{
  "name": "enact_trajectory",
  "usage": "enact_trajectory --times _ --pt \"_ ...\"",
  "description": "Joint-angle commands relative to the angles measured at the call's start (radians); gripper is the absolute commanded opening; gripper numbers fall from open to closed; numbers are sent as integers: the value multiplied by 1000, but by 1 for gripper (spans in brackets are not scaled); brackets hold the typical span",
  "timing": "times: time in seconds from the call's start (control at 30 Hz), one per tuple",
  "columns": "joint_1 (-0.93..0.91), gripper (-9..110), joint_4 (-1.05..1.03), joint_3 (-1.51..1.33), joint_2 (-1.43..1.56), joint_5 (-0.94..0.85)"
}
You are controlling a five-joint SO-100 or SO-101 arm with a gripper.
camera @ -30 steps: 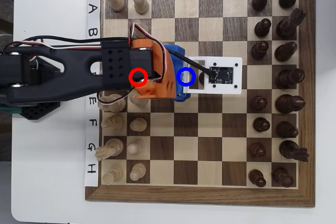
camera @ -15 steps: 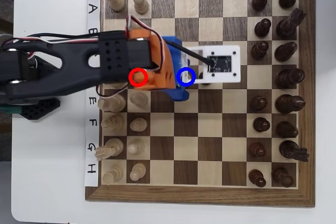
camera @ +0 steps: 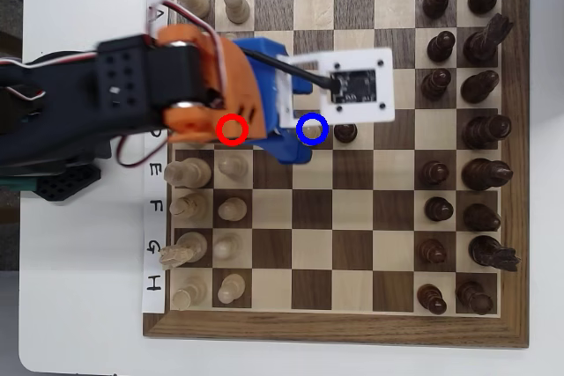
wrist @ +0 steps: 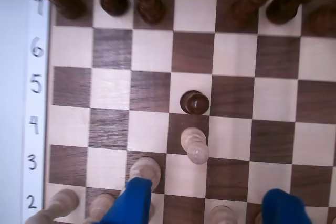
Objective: Move the piece to destination
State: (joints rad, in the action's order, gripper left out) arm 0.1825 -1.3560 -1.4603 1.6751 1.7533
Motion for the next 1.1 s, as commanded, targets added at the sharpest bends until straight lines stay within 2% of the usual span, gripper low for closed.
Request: enact_trajectory --times 0.0,0.17,0.33,0.47,0.6,0.7,0.8,1.07 --pt "41 20 -169 405 258 379" --pt "52 15 -244 600 265 209" --pt "35 11 -255 701 307 -80" --pt "-63 0 -232 758 350 -345" --pt "-218 0 -124 750 402 -611" --pt "-337 0 -6 649 462 -778" --pt "-505 0 181 407 594 -928" --pt "-1112 0 505 -117 874 -1394"
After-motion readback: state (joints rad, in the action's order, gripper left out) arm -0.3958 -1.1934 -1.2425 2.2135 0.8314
